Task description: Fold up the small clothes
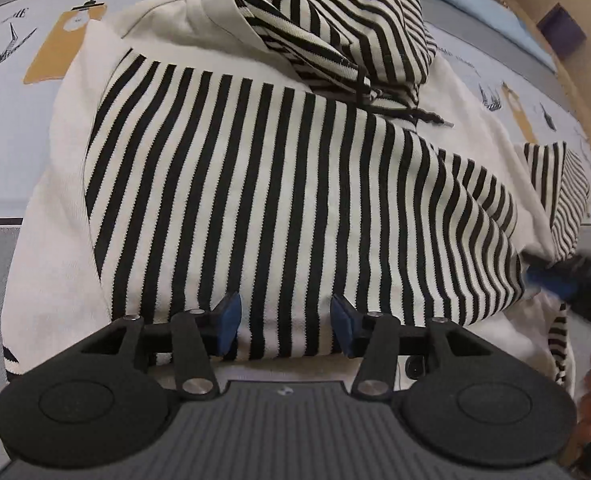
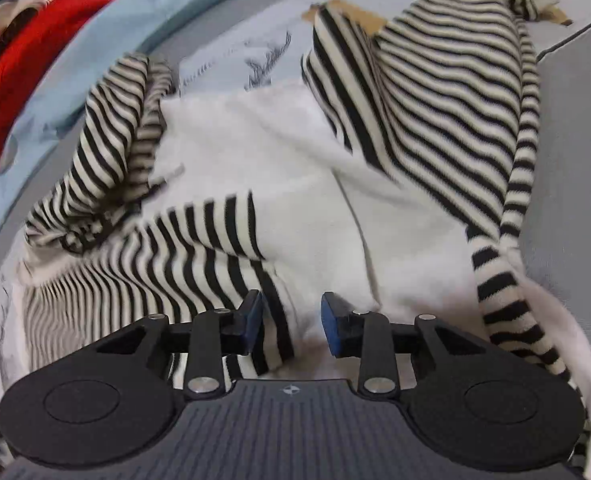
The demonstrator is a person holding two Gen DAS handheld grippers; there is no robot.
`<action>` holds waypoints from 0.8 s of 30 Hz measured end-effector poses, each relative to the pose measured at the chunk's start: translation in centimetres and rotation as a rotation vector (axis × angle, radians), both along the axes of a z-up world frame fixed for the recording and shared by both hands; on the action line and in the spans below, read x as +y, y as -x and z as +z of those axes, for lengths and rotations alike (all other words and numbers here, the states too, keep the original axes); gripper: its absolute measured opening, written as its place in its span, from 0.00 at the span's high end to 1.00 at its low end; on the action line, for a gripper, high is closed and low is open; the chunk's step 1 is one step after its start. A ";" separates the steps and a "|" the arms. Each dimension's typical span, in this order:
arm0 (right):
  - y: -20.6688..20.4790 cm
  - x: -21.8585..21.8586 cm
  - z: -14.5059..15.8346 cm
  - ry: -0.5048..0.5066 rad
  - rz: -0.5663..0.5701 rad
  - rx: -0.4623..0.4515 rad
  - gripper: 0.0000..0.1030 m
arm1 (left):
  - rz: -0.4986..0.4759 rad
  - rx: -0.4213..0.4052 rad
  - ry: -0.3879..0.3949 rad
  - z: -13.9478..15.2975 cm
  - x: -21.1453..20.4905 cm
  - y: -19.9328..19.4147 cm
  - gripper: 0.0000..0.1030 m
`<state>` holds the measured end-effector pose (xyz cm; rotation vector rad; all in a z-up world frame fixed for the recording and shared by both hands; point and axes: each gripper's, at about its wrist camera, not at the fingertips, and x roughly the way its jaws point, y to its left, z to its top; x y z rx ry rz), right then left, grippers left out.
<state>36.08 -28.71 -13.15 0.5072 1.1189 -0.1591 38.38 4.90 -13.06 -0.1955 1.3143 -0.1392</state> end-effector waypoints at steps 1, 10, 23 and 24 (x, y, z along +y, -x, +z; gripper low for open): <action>-0.2 0.0 0.8 0.002 0.015 -0.023 0.65 | 0.001 -0.009 0.011 0.3 -0.1 0.0 0.46; 0.3 -8.5 5.9 0.049 -0.189 -0.275 0.78 | -0.042 -0.105 -0.002 2.2 -1.7 -0.1 0.40; 0.5 -26.1 0.9 0.006 -0.523 -0.330 0.72 | 0.042 -0.126 0.039 2.7 -0.7 -0.9 0.41; 0.1 -26.5 0.1 -0.010 -0.523 -0.332 0.67 | 0.038 -0.127 0.042 2.7 -0.8 -0.9 0.41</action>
